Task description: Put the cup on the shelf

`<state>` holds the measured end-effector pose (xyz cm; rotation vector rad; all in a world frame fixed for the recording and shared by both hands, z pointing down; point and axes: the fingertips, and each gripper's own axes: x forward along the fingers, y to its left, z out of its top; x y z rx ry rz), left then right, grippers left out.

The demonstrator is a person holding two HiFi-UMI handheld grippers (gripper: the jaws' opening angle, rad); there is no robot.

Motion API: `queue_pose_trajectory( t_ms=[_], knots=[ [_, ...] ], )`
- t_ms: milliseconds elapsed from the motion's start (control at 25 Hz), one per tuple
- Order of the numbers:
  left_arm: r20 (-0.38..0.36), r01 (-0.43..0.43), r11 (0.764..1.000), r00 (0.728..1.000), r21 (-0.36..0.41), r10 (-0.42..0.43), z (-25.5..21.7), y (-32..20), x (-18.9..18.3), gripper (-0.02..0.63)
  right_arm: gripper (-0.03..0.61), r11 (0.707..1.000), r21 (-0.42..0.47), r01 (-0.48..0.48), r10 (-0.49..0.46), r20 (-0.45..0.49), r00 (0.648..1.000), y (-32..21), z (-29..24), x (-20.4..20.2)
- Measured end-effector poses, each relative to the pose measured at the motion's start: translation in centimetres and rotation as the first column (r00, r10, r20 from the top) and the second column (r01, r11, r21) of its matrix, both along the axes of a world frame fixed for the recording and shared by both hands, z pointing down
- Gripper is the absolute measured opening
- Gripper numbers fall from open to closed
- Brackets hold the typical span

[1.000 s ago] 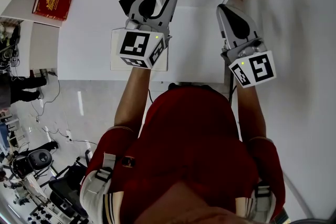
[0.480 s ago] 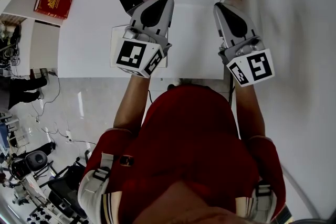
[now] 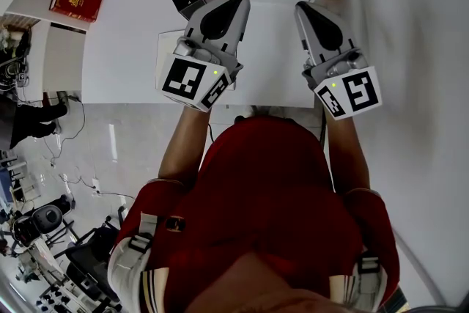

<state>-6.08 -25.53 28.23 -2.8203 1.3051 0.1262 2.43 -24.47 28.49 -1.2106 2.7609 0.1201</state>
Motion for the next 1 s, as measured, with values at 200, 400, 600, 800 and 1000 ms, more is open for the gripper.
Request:
queue_pose_trajectory(
  t_ms=[200,400,600,800,1000],
  knots=[
    [0.0,-0.003,1.0,1.0,0.0,0.003,0.3,-0.06,-0.3,0.005,-0.003,1.0,0.0,0.004,-0.004,0.0,1.0,-0.08,0.32,-0.56],
    [-0.004,-0.002,1.0,1.0,-0.003,0.002,0.21,0.11,0.04,0.005,-0.003,1.0,0.007,0.006,-0.006,-0.009,1.0,0.23,0.03,-0.27],
    [-0.001,-0.002,1.0,1.0,-0.006,0.002,0.25,-0.09,0.24,0.005,-0.003,1.0,0.009,0.01,-0.01,-0.019,1.0,0.12,0.02,-0.28],
    [0.002,0.003,1.0,1.0,-0.007,-0.002,0.16,-0.34,0.15,0.005,-0.003,1.0,0.008,0.016,-0.015,-0.018,1.0,-0.07,-0.04,-0.34],
    [0.002,0.006,1.0,1.0,-0.01,-0.006,0.5,-0.66,-0.09,0.005,-0.003,1.0,0.006,0.017,-0.017,-0.019,1.0,-0.39,0.22,-0.49]
  ],
)
